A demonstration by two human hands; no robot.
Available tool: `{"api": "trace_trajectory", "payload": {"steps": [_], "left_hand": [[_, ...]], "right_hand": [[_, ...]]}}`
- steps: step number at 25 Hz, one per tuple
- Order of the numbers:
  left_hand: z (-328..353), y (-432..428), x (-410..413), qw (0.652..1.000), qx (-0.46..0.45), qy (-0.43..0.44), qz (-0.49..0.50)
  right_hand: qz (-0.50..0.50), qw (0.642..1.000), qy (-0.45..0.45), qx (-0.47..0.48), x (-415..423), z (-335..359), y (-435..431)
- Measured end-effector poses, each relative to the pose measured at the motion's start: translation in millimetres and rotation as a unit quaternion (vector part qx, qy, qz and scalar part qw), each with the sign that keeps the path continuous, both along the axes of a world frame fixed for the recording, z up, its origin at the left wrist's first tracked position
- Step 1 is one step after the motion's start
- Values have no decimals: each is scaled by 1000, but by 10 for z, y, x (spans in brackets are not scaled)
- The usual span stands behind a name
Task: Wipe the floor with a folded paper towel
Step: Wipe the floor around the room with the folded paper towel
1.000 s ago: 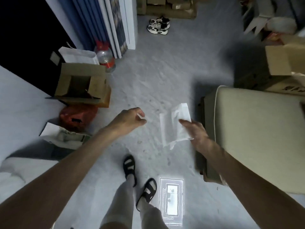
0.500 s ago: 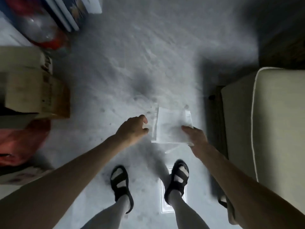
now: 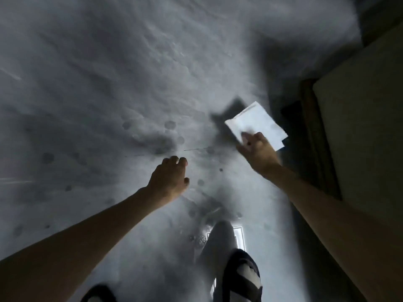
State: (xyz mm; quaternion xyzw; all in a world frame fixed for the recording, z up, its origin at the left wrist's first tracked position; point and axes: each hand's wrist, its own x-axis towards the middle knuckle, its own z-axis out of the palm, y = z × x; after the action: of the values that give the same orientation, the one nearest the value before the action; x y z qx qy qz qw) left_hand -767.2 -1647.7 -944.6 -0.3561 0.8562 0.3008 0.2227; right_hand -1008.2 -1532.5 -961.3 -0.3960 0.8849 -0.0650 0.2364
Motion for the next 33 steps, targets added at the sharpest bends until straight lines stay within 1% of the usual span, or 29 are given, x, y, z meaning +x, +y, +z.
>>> {"api": "trace_trajectory", "payload": {"steps": [1, 2, 5, 6, 8, 11, 14, 17, 19, 21, 23, 25, 27, 28, 29, 31, 33], "left_hand": [[-227, 16, -57, 999, -29, 13, -29], [-432, 21, -107, 996, -61, 26, -63], [-907, 51, -191, 980, -122, 51, -151], [-1027, 55, -225, 976, -130, 65, -163], [-1178, 38, -316, 971, -129, 110, -168], [-1357, -18, -416, 963, -146, 156, -166], [-1368, -37, -308, 973, -130, 152, -116], [-1279, 6, -139, 976, -135, 141, -101], [-1235, -22, -49, 971, -155, 139, -113], [-1249, -30, -12, 967, -168, 131, -140], [-1284, 52, -51, 970, -136, 111, -167], [-1290, 121, -83, 975, -92, 71, -189], [-1255, 98, -101, 975, -84, 57, -198], [-1241, 65, -106, 974, -88, 61, -201], [-1237, 38, -112, 971, -97, 68, -205], [-1255, -2, -114, 963, -128, 84, -220], [-1292, -34, -104, 952, -165, 96, -239]], "right_hand": [[6, 999, -29, 29, 22, -305, 63], [13, 999, -23, 22, 20, -579, 97], [46, 994, 79, -52, -51, -1167, 80], [46, 991, 98, -83, -88, -1324, 71], [31, 984, 106, -140, -163, -1575, 68], [18, 977, 117, -180, -199, -1839, -5], [8, 975, 145, -170, -143, -1857, -144], [34, 963, 195, -183, -141, -1805, -125], [55, 963, 196, -178, -195, -1755, -139], [67, 967, 197, -145, -225, -1762, -171], [75, 966, 220, -109, -254, -1805, -130], [53, 971, 219, -84, -251, -1796, -124], [18, 973, 216, -81, -160, -1726, -190], [23, 973, 209, -93, -32, -1678, -254], [56, 972, 195, -119, 150, -1649, -323], [174, 956, 162, -174, 554, -1663, -424], [275, 935, 146, -169, 596, -1673, -425]]}}
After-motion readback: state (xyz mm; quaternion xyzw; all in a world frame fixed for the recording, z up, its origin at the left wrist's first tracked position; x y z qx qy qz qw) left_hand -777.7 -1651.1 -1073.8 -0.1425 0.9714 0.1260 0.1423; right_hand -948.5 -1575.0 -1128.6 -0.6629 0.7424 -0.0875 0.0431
